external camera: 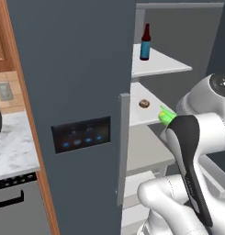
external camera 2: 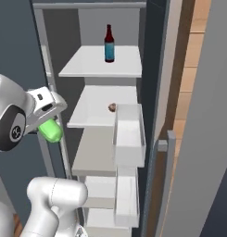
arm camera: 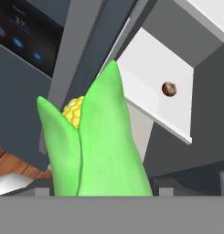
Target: Place the beer on the top shelf of the fridge to keep it out of children's reach, and place the corn and mushroom on lower shelves for easy access.
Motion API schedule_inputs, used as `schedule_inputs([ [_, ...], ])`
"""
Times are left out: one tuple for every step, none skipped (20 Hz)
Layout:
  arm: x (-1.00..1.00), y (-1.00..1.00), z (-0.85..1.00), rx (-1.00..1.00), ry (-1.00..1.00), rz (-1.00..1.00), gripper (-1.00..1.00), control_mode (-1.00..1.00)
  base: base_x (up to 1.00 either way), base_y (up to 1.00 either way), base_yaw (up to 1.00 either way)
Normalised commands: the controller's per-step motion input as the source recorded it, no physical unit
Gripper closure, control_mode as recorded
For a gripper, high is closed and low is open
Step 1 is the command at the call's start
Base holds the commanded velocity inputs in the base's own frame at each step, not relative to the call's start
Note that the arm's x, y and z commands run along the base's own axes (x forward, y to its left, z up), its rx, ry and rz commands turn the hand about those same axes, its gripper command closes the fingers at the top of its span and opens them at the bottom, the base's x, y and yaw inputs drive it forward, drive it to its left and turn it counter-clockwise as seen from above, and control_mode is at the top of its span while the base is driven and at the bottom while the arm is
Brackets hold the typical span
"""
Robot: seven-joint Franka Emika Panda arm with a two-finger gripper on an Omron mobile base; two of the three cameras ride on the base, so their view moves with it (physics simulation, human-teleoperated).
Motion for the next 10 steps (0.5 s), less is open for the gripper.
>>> schedule_inputs([
  [0.00, 0.00, 0.00, 0.00, 0.00, 0.00, 1.00, 1.00, 0.26, -0.27, 0.19],
  [0.00, 0.00, 0.00, 0.00, 0.00, 0.00, 1.00, 1.00, 0.25, -0.29, 0.19],
  [0.00, 0.00, 0.00, 0.00, 0.00, 0.00, 1.00, 1.00, 0.24, -0.29, 0.18],
  [0.00, 0.00, 0.00, 0.00, 0.00, 0.00, 1.00, 1.00, 0.22, -0.31, 0.17],
  [0.00, 0.00, 0.00, 0.00, 0.00, 0.00, 1.00, 1.00, 0.21, -0.32, 0.17],
  [0.00, 0.00, 0.00, 0.00, 0.00, 0.00, 1.00, 1.00, 0.19, -0.33, 0.16],
  [0.00, 0.00, 0.00, 0.00, 0.00, 0.00, 1.00, 1.00, 0.18, -0.34, 0.16],
  [0.00, 0.00, 0.00, 0.00, 0.00, 0.00, 1.00, 1.00, 0.16, -0.34, 0.16],
  [0.00, 0.00, 0.00, 0.00, 0.00, 0.00, 1.00, 1.00, 0.17, -0.33, 0.15],
  [0.00, 0.00, 0.00, 0.00, 0.00, 0.00, 1.00, 1.00, 0.17, -0.31, 0.15],
])
